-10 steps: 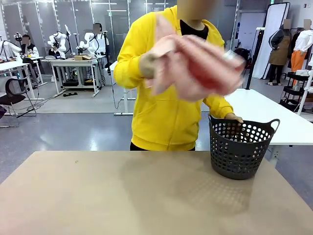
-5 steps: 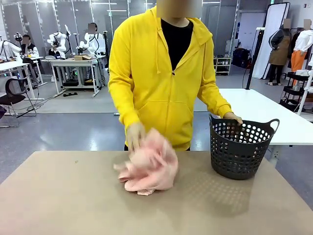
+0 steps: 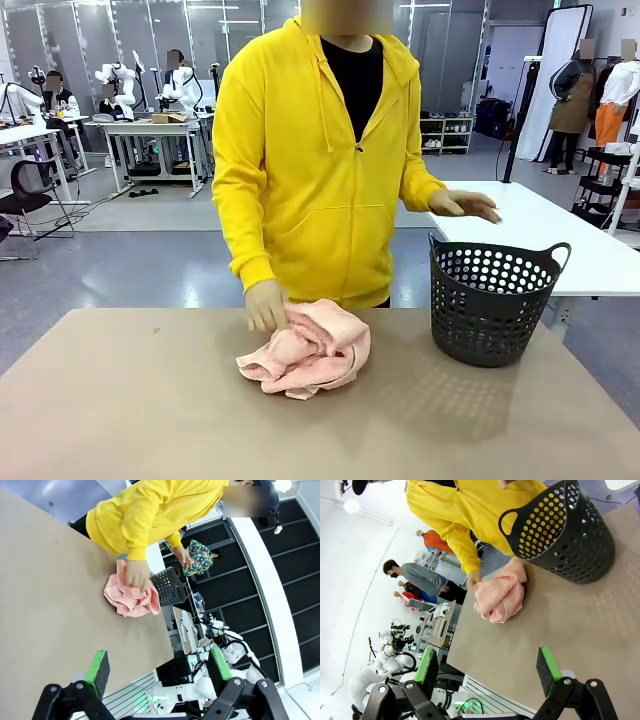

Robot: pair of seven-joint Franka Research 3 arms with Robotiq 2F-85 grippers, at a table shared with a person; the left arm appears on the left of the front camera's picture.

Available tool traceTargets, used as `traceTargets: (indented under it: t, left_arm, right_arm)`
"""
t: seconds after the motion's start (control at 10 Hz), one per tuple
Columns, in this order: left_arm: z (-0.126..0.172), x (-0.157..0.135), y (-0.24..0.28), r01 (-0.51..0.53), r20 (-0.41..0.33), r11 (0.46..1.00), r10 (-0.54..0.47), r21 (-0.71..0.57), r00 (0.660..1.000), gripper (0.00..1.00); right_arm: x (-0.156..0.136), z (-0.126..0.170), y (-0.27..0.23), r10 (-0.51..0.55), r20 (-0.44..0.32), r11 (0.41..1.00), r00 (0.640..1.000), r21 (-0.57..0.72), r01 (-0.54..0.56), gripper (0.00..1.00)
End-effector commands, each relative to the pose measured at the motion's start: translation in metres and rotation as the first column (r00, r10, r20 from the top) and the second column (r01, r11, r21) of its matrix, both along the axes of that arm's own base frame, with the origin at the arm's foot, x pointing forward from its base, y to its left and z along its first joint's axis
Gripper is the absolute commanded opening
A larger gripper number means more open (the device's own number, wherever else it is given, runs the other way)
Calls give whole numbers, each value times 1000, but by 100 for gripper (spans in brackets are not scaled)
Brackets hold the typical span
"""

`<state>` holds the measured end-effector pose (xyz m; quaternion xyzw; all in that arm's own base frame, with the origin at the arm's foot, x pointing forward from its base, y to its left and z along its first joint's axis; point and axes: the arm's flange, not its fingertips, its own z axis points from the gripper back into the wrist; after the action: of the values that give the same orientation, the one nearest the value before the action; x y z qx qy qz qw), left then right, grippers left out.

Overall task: Fold the towel.
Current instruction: Grab the top end of the 100 cm Hotel Towel extended by the human.

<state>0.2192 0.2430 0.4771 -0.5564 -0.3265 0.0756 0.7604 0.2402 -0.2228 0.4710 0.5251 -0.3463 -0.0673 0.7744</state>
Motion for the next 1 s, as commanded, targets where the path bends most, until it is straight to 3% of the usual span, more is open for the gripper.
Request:
traceTargets:
  t: [0.0,0.9]
  left_arm:
    - [2,-1,2,7,14,1000,-7,-5,1000,100]
    - [2,-1,2,7,14,1000,-7,-5,1000,100]
  right_arm:
    - [1,1,-2,0,19,1000,1000,3,0,100]
    - [1,1,-2,0,19,1000,1000,3,0,100]
